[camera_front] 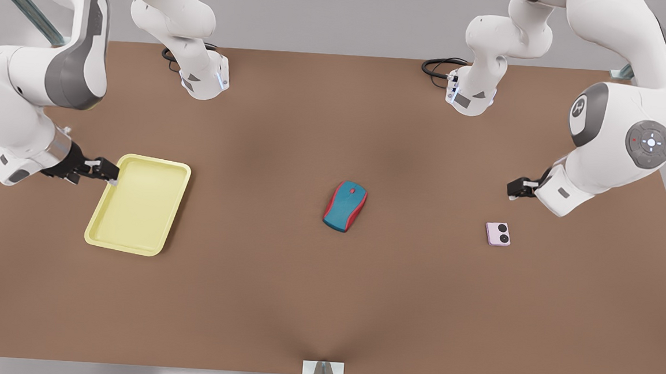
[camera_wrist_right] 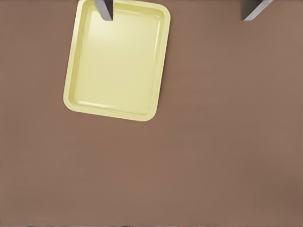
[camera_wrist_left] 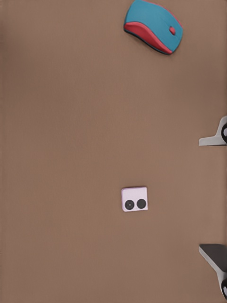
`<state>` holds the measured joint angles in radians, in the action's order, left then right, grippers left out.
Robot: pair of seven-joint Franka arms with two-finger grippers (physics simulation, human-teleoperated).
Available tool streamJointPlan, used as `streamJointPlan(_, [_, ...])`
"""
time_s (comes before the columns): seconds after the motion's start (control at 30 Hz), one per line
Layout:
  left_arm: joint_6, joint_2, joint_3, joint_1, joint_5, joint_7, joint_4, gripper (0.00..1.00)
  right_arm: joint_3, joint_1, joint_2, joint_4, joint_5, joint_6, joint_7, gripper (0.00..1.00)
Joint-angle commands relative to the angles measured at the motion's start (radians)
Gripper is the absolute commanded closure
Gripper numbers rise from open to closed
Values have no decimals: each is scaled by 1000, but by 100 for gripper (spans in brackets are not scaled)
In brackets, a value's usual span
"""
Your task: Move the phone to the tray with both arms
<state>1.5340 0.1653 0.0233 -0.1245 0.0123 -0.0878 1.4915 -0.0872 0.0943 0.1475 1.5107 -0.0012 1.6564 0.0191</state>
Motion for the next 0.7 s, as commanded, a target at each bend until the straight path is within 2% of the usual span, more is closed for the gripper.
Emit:
streamJointPlan(0.0, [2,2,0,0,3,-24,0,0,0,2,0,-1,1,31,7,0])
streamJointPlan(0.07, [-2,63,1,0,-43,-36,0,0,0,2,0,-1,1,29,7,0])
streamJointPlan(0.1, [29,141,3,9,-60,-38,6,0,0,2,0,-1,1,29,7,0])
streamJointPlan(0.13, [155,212,1,31,-52,-35,27,0,0,2,0,-1,1,29,7,0])
streamJointPlan(0.2, [437,244,1,54,-28,25,213,0,0,2,1,-1,1,29,7,0])
streamJointPlan(0.23, [482,267,1,57,-26,56,245,0,0,2,1,-1,1,29,7,0])
streamJointPlan(0.3, [692,290,0,92,-28,77,383,0,0,2,1,-1,1,32,7,0])
streamJointPlan(0.53, [841,375,1,183,-28,91,411,0,3,1,7,-12,1,28,5,0])
streamJointPlan(0.67, [838,387,-2,183,-31,91,420,0,3,1,7,-12,1,23,7,0])
